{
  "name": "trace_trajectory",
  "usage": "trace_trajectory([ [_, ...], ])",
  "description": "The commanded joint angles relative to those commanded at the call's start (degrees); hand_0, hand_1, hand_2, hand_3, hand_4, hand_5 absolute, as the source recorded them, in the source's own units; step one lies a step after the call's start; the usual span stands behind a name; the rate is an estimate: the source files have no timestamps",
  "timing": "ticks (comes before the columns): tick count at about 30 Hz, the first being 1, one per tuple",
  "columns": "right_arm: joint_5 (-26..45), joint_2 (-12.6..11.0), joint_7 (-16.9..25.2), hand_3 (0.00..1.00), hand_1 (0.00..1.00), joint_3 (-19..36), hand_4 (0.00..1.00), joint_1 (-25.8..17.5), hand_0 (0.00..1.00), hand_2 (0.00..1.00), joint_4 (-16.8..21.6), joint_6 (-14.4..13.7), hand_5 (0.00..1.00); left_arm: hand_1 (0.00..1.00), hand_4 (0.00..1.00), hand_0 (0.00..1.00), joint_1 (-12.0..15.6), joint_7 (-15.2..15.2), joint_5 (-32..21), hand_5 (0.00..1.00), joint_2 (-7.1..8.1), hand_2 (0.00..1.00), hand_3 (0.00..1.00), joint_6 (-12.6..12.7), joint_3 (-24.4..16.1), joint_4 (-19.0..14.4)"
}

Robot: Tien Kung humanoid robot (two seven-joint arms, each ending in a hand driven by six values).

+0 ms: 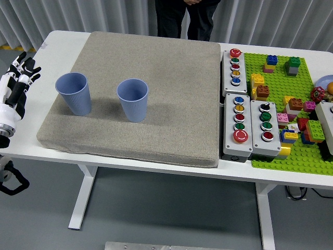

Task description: Pick cup pour cup place

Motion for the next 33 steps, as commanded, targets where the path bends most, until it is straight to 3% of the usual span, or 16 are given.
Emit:
trace_trajectory([
  [4, -0.43, 0.04, -0.13, 0.699, 0.691, 0.22, 0.32, 0.02, 0.723, 0.74, 0.0, 0.12, 0.282, 0.889, 0.952, 0.898, 1.13, 0.26, 1.23, 0.251, -0.1, 0.998, 0.998, -1.84, -0.73, -0.42],
  [5, -0.45, 0.05, -0.14, 0.699, 0.69, 0.24, 0.321, 0.02, 0.722, 0.738, 0.0, 0.13, 0.285, 0.909, 0.808, 0.922, 1.34, 0.38, 1.48, 0.055, -0.08, 0.998, 0.998, -2.25, -0.8, -0.51],
  [10, -0.3, 0.12, -0.16, 0.699, 0.69, 0.24, 0.321, 0.16, 0.722, 0.738, 0.0, 0.11, 0.285, 0.909, 0.808, 0.922, 2.28, 0.76, 3.0, 0.055, -0.25, 0.998, 0.998, -3.14, -0.53, -0.79],
  [11, -0.35, 0.15, -0.18, 0.698, 0.69, 0.27, 0.322, 0.19, 0.722, 0.738, 0.0, 0.1, 0.287, 0.922, 0.802, 0.93, 2.37, 0.78, 3.14, 0.017, -0.35, 0.998, 0.998, -3.25, -0.43, -0.69],
  [33, 0.35, 0.24, -0.19, 0.699, 0.689, -0.14, 0.321, 0.8, 0.72, 0.738, 0.0, 0.01, 0.297, 0.929, 0.854, 0.933, 0.69, 1.3, 4.1, 0.07, -2.05, 0.998, 0.998, -3.48, 3.6, 2.77],
])
